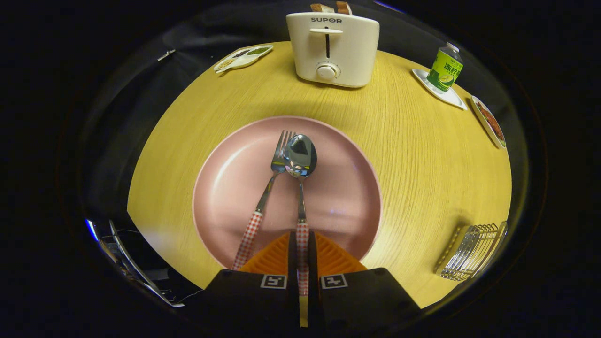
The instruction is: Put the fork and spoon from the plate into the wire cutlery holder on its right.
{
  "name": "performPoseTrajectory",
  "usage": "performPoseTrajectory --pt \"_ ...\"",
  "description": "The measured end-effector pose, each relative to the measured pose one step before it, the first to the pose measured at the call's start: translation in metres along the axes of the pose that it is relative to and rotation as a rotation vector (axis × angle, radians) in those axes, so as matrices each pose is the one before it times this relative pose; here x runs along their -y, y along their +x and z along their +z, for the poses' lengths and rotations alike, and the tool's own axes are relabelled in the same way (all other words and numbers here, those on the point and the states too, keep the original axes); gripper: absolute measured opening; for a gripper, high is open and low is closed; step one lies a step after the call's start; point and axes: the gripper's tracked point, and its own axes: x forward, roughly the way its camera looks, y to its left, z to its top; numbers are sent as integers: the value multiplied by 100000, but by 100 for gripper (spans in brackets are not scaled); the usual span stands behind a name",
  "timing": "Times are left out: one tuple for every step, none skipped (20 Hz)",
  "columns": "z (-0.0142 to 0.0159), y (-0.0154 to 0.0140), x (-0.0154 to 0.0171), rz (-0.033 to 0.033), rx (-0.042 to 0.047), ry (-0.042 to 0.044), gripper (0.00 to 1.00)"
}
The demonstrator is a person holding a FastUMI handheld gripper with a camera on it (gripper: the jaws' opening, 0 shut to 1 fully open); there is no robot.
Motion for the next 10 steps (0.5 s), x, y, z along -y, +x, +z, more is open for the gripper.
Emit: performPoseTrajectory --pt "174 -632 295 1203 916 194 12" --pt "264 -912 290 1607 1534 89 12" --pt "274 -1038 313 1478 1154 -660 12" --pt "238 -1297 388 2209 1044 -851 12" --pt "236 -1441 340 2398 1137 -928 12" --pt "80 -1602 501 1766 565 -1538 12" --pt "152 -1690 648 1433 849 -1657 11" --pt "38 -1803 770 996 522 -2110 11" --pt "-47 -1748 838 545 -108 -2008 11" --pt "-368 -1752 1008 174 -862 -2413 11"
